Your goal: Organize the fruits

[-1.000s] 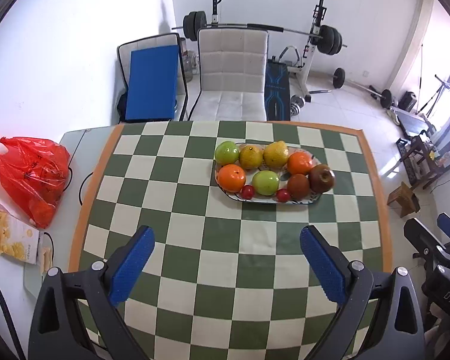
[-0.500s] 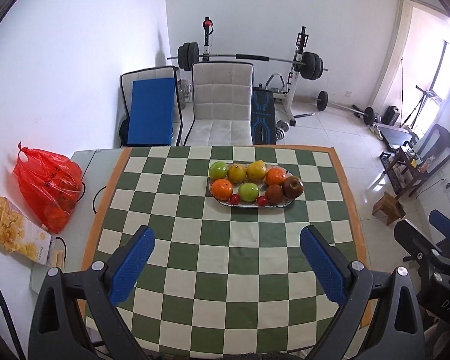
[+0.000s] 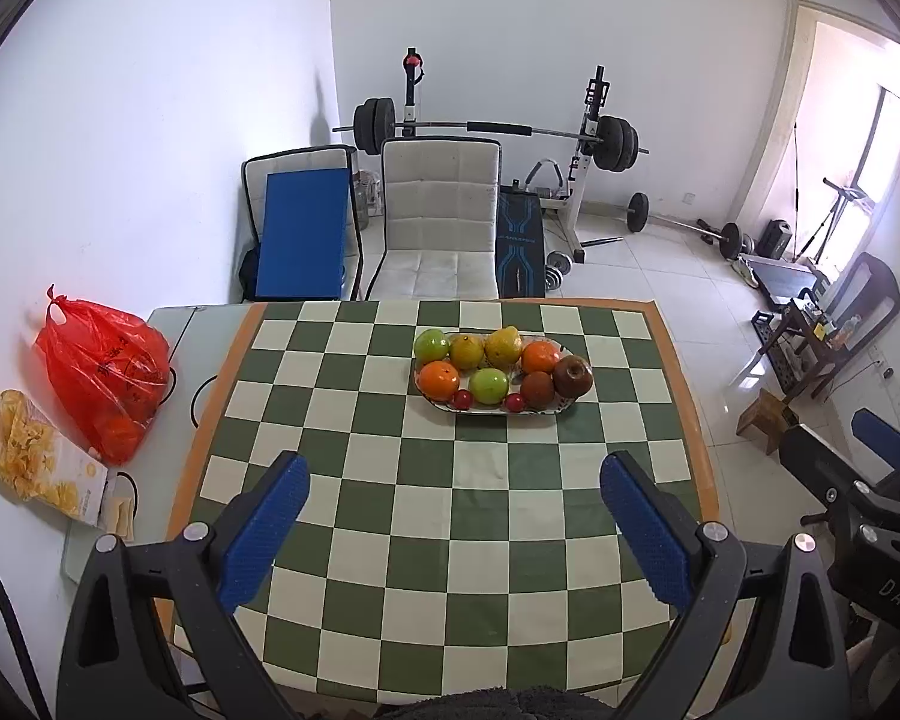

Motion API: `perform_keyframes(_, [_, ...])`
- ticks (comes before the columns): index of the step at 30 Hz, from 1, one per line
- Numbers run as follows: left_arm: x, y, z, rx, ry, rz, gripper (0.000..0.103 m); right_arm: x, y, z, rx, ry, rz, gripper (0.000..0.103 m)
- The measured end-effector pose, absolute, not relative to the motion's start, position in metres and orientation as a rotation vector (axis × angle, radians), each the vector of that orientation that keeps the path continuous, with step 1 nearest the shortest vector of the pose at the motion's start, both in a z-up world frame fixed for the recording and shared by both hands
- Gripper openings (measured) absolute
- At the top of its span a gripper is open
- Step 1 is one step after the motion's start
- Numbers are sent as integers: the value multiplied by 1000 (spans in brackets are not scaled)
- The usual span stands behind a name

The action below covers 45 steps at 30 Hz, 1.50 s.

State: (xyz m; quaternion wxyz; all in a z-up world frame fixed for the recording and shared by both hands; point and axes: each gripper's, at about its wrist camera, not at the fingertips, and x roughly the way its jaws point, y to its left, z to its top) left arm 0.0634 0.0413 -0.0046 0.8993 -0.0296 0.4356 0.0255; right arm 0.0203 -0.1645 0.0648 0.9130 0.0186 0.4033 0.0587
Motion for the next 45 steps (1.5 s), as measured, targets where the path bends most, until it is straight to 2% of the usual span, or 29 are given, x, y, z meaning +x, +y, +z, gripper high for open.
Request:
perform_keyframes(15, [101, 41, -16, -55, 878, 88, 103, 70, -168, 37, 21, 807, 102, 103])
perform_keyframes(31, [174, 41, -85, -16, 983, 136, 103, 162, -165, -38, -6, 885, 68, 103])
perform_keyframes(45, [185, 46, -91, -16, 979, 138, 103, 174, -164, -58, 5, 918, 59, 103])
